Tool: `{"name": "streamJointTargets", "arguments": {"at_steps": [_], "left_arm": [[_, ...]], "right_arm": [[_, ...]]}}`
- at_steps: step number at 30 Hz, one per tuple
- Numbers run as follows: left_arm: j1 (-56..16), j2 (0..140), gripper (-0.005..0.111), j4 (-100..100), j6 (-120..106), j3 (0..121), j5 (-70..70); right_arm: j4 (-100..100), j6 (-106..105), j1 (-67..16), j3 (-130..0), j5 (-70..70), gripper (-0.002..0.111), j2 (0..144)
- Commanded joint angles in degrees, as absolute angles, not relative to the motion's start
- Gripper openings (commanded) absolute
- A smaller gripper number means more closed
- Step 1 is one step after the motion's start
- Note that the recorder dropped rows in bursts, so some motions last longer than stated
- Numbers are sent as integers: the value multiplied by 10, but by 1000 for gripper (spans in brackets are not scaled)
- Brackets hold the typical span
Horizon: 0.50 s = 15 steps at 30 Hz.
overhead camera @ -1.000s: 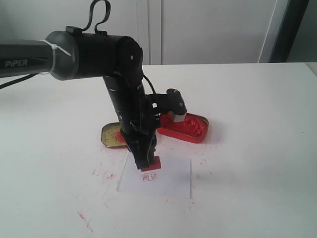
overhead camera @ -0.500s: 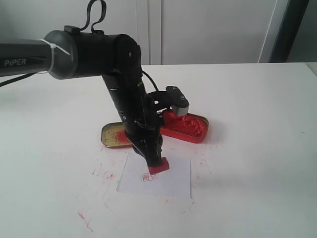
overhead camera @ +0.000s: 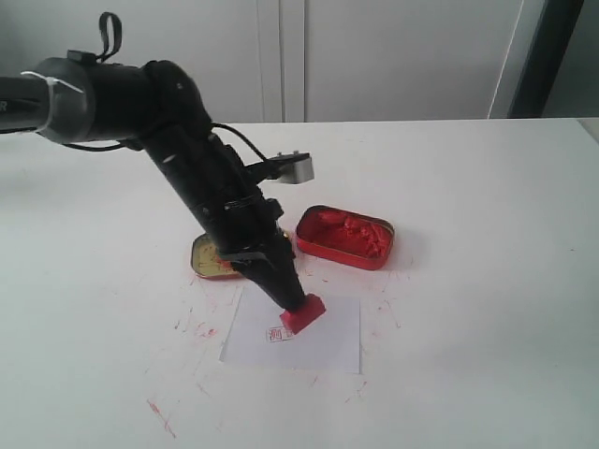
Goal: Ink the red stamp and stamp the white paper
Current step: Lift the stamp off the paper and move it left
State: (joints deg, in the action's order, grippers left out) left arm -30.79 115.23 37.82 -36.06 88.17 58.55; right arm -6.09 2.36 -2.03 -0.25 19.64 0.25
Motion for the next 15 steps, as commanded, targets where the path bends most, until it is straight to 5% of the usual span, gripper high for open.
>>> {"name": "streamJointTargets", "arguments": {"at_steps": [1, 15], "left_arm": [[-269, 1146, 0, 449, -374, 837, 590], [-217, 1075, 0, 488, -400, 684, 491]], "right_arm": [[-60, 24, -22, 0, 191, 0, 0], [-60, 24, -22, 0, 191, 0, 0]]}}
